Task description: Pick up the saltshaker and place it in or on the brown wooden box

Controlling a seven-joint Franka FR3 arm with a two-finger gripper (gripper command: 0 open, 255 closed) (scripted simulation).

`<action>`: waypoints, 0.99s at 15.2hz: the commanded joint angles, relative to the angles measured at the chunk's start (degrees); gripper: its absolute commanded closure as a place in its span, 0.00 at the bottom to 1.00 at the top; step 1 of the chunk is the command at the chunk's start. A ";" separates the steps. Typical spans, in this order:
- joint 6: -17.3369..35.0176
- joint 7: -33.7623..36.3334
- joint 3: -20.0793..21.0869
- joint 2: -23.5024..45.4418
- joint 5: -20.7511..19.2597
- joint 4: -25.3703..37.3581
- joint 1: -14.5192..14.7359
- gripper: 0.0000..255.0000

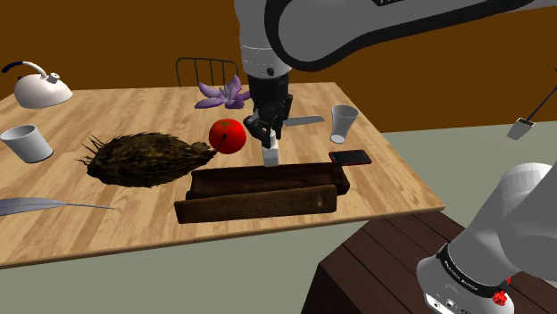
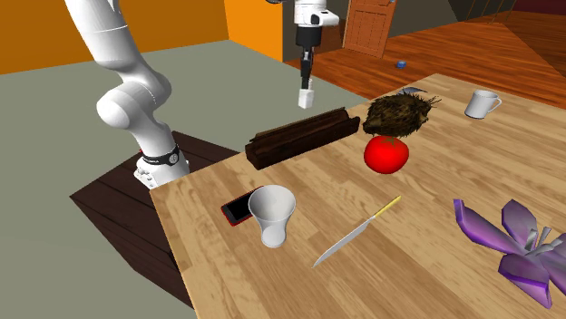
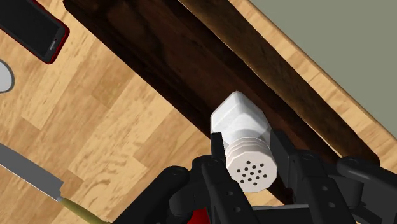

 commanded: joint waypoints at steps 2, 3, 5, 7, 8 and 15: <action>2.30 0.24 0.03 0.16 -0.10 -2.13 0.01 1.00; 3.05 0.34 0.04 0.28 -0.16 -2.78 0.02 1.00; 4.55 0.55 0.07 0.56 -0.30 -4.02 0.03 1.00; 6.05 0.77 0.11 0.89 -0.46 -5.22 0.04 1.00; 6.79 0.89 0.12 1.08 -0.55 -5.80 0.04 1.00; 7.30 0.98 0.14 1.21 -0.62 -6.19 0.04 1.00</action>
